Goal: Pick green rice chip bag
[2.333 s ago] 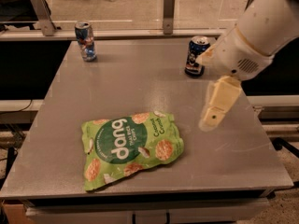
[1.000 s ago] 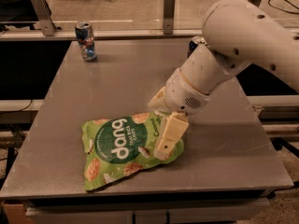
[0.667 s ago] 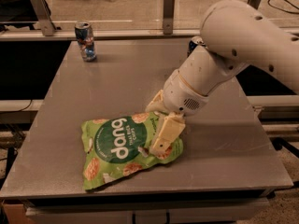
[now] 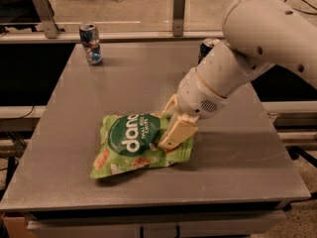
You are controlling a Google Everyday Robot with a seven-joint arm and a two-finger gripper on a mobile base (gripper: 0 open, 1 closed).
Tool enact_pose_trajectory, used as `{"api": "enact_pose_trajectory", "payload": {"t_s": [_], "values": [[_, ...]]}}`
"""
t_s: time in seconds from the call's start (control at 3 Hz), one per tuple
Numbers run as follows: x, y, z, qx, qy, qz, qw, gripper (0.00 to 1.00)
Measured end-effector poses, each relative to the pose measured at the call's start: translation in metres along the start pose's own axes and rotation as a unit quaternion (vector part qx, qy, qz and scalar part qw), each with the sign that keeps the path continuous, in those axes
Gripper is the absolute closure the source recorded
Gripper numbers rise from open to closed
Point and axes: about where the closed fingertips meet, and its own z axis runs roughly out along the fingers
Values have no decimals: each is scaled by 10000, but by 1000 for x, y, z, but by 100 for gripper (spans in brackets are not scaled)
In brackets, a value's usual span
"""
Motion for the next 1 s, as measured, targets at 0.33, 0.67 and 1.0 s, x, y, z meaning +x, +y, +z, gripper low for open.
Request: {"api": "enact_pose_trajectory", "payload": {"t_s": [0.33,0.67,1.0], "values": [[-1,-4,-20,189,-224,151,9995,100],[-4,-13,-46,390,-684,292,9965,100],[-9,-27,-84,654,-1290,316,9890,100]]}}
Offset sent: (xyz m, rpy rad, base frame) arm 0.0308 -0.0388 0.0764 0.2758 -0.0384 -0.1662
